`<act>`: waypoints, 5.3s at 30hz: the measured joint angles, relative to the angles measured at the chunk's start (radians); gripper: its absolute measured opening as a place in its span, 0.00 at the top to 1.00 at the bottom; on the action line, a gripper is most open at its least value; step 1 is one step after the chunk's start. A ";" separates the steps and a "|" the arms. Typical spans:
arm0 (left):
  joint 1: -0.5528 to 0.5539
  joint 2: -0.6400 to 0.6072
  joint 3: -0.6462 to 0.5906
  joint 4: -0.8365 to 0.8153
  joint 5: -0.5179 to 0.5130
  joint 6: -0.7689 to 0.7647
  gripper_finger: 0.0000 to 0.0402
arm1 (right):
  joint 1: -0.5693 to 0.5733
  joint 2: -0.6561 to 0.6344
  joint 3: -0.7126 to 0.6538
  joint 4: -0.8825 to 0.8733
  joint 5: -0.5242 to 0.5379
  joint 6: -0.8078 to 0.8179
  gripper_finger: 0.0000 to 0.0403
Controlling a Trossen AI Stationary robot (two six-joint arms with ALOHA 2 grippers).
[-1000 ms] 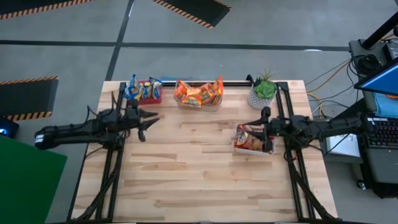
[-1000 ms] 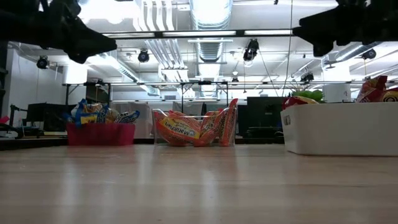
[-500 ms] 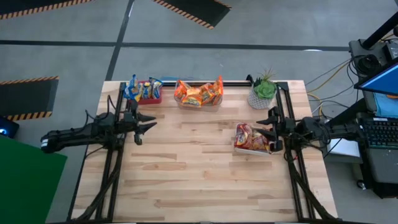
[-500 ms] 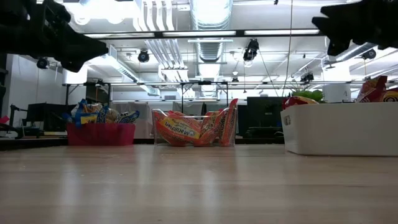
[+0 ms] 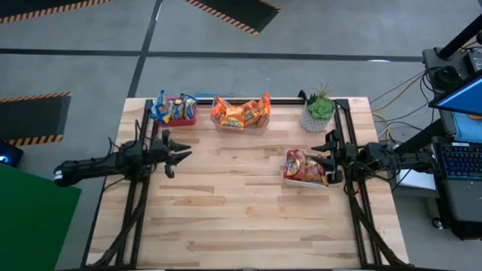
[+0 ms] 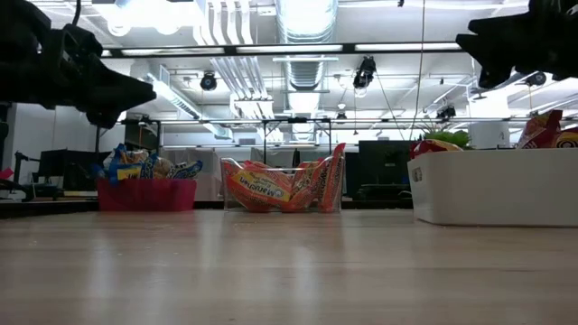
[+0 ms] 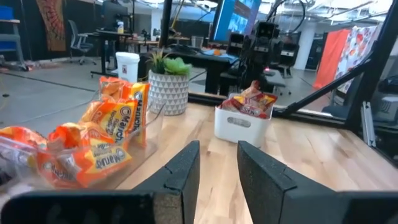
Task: Sort Maruchan noodles
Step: Return to Home Position
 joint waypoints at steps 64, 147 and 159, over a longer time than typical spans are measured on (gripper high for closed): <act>0.000 0.008 0.010 -0.003 -0.010 0.026 0.77 | 0.000 0.000 -0.002 -0.015 0.269 0.020 0.62; 0.000 0.008 0.011 -0.004 -0.009 0.026 0.77 | 0.000 0.001 -0.002 -0.015 0.269 0.019 0.62; 0.000 0.008 0.011 -0.004 -0.009 0.026 0.77 | 0.000 0.001 -0.002 -0.015 0.269 0.019 0.62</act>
